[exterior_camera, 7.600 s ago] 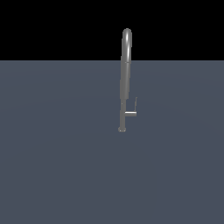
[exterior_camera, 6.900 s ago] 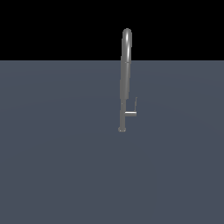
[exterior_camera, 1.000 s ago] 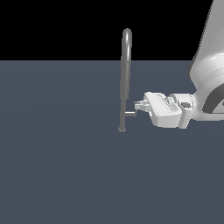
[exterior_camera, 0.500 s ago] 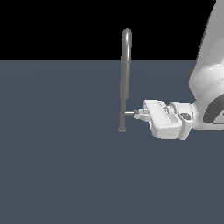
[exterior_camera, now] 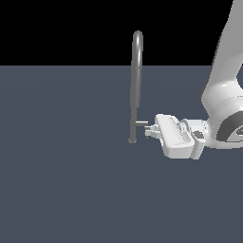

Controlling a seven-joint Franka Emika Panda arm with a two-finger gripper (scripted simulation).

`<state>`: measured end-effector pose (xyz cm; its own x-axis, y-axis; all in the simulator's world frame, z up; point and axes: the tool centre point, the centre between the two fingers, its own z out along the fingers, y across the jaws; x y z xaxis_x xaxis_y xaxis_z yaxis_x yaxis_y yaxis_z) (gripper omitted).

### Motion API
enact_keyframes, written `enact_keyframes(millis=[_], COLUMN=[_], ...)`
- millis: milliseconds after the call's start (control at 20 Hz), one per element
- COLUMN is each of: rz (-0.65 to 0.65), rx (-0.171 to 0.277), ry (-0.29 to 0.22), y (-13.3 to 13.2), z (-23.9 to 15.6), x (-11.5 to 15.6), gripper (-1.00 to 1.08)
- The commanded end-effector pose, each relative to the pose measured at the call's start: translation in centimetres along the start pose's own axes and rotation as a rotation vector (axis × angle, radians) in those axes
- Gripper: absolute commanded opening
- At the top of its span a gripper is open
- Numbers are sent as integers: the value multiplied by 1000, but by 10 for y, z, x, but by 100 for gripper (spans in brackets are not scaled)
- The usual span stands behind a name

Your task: Turn on the faucet by rotating a designated handle.

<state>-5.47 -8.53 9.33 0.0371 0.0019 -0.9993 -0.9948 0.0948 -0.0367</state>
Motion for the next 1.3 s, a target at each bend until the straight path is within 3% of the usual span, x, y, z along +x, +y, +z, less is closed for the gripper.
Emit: enact_keyframes(millis=[0,450,500,550,1250], rz=[7,37,37,-9,37], rx=[2,5,5,-4,5], ry=[2,5,5,-5,5], y=[-1,-5,-5,-16,-34], z=[0,0,0,0,-1], x=[9,47,47,20,65], gripper=[-100,-100,-100,-100,-100])
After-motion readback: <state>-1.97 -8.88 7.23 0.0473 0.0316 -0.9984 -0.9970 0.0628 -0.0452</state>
